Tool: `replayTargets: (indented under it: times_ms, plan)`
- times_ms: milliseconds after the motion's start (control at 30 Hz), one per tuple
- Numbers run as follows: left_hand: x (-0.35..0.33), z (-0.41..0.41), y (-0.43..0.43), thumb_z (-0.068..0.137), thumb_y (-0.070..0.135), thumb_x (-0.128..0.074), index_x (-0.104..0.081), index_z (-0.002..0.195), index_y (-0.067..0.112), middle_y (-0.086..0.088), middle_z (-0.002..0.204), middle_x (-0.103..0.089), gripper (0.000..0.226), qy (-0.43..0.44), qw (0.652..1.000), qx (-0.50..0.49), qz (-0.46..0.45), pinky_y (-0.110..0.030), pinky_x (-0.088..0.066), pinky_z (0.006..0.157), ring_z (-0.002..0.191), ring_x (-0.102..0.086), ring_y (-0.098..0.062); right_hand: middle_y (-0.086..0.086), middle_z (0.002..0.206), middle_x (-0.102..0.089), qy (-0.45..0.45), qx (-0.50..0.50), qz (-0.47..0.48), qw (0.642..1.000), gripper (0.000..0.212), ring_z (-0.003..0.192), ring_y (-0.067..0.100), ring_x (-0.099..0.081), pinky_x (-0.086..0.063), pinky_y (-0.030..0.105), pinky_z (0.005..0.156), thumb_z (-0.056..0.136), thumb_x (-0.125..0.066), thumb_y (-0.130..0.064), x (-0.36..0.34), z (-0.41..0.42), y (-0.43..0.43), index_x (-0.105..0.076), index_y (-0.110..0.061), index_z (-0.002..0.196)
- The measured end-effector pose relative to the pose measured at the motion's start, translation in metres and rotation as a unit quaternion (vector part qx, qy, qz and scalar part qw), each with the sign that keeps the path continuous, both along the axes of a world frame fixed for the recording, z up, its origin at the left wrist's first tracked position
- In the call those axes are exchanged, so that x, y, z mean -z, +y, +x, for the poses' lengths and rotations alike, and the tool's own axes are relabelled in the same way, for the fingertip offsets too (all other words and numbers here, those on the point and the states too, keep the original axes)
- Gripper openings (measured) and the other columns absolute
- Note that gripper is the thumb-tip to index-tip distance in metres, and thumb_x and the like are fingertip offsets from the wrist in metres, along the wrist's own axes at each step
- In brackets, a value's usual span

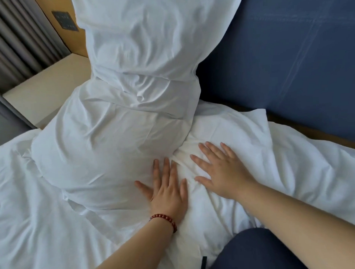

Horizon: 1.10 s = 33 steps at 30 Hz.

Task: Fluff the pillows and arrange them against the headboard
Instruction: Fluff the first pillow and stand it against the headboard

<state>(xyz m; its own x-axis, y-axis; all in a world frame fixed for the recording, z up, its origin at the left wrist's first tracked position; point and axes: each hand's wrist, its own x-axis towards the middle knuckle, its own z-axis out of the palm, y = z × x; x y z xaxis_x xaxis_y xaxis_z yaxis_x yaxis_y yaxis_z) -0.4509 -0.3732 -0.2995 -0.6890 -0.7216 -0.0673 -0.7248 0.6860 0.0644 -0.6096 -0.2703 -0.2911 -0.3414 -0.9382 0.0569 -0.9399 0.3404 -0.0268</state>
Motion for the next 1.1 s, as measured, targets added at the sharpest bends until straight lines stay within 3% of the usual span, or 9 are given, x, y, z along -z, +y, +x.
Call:
replayTargets:
  times_ms: [133, 333, 500, 700, 800, 900, 1033, 1100]
  plan:
    - [0.017, -0.006, -0.003, 0.094, 0.054, -0.008, 0.001, 0.154, 0.033, 0.015, 0.156, 0.024, 0.064, -0.007, 1.0, -0.023, -0.011, -0.068, 0.022, 0.104, 0.14, 0.035, -0.01, 0.013, 0.158, -0.032, -0.028, -0.026, -0.046, 0.998, 0.065, 0.147, 0.028, -0.028, -0.02, 0.051, 0.115, 0.095, -0.029, -0.062, 0.024, -0.008, -0.002, -0.041, -0.027, 0.149]
    - [0.038, -0.008, -0.006, 0.094, 0.05, -0.022, -0.004, 0.152, 0.032, 0.011, 0.16, 0.014, 0.063, -0.016, 0.998, -0.052, -0.034, -0.075, 0.005, 0.105, 0.147, 0.02, -0.017, 0.016, 0.161, -0.022, -0.064, -0.063, -0.078, 0.993, 0.066, 0.15, 0.029, -0.016, -0.013, 0.051, 0.12, 0.098, -0.032, -0.058, 0.038, -0.013, 0.002, -0.031, -0.022, 0.153]
    - [0.032, -0.012, 0.0, 0.094, 0.049, -0.024, -0.017, 0.149, 0.029, 0.004, 0.162, -0.008, 0.06, -0.019, 0.995, -0.053, -0.084, -0.061, 0.027, 0.104, 0.148, 0.016, -0.016, 0.016, 0.16, -0.025, -0.092, -0.075, -0.101, 0.988, 0.064, 0.15, 0.029, -0.017, -0.009, 0.049, 0.12, 0.098, -0.035, -0.054, 0.04, -0.014, 0.004, -0.034, -0.019, 0.152]
    - [0.018, -0.016, 0.011, 0.096, 0.05, -0.021, -0.033, 0.149, 0.026, 0.002, 0.162, -0.016, 0.06, -0.047, 0.991, -0.075, -0.101, -0.063, 0.024, 0.104, 0.149, 0.0, -0.018, 0.015, 0.159, -0.029, -0.11, -0.091, -0.076, 0.987, 0.062, 0.149, 0.028, -0.021, -0.008, 0.045, 0.12, 0.097, -0.033, -0.051, 0.034, -0.017, 0.011, -0.038, -0.018, 0.15]
    - [0.007, -0.022, 0.028, 0.094, 0.053, -0.012, -0.021, 0.153, 0.032, 0.008, 0.162, -0.01, 0.063, -0.053, 0.986, -0.151, -0.053, -0.061, 0.018, 0.111, 0.149, 0.002, -0.012, 0.013, 0.162, -0.017, -0.113, -0.121, -0.026, 0.986, 0.063, 0.151, 0.026, -0.012, 0.002, 0.041, 0.121, 0.1, -0.028, -0.049, 0.025, -0.021, 0.024, -0.026, -0.017, 0.154]
    - [-0.005, -0.033, 0.065, 0.099, 0.048, -0.019, -0.01, 0.154, 0.031, 0.01, 0.163, 0.001, 0.058, -0.015, 0.971, -0.233, 0.048, -0.053, 0.011, 0.117, 0.149, 0.01, -0.011, 0.009, 0.165, 0.0, -0.122, -0.158, 0.037, 0.979, 0.064, 0.152, 0.022, 0.003, 0.013, 0.036, 0.119, 0.102, -0.023, -0.047, 0.013, -0.029, 0.053, -0.008, -0.018, 0.157]
    - [-0.019, -0.027, 0.139, 0.101, 0.049, -0.015, -0.003, 0.154, 0.034, 0.01, 0.162, 0.011, 0.057, 0.018, 0.96, -0.241, 0.143, -0.045, 0.008, 0.12, 0.147, 0.016, -0.009, 0.004, 0.165, 0.0, -0.127, -0.178, 0.096, 0.971, 0.069, 0.152, 0.019, 0.004, 0.014, 0.033, 0.117, 0.095, -0.006, -0.05, -0.002, -0.039, 0.106, -0.007, -0.019, 0.157]
    - [-0.024, -0.013, 0.173, 0.101, 0.051, -0.017, -0.003, 0.155, 0.033, 0.009, 0.162, 0.009, 0.058, 0.018, 0.959, -0.23, 0.165, -0.039, 0.009, 0.12, 0.148, 0.014, -0.01, 0.0, 0.165, 0.005, -0.134, -0.181, 0.138, 0.964, 0.064, 0.151, 0.016, 0.008, 0.012, 0.032, 0.118, 0.101, -0.014, -0.049, -0.009, -0.046, 0.127, -0.003, -0.021, 0.157]
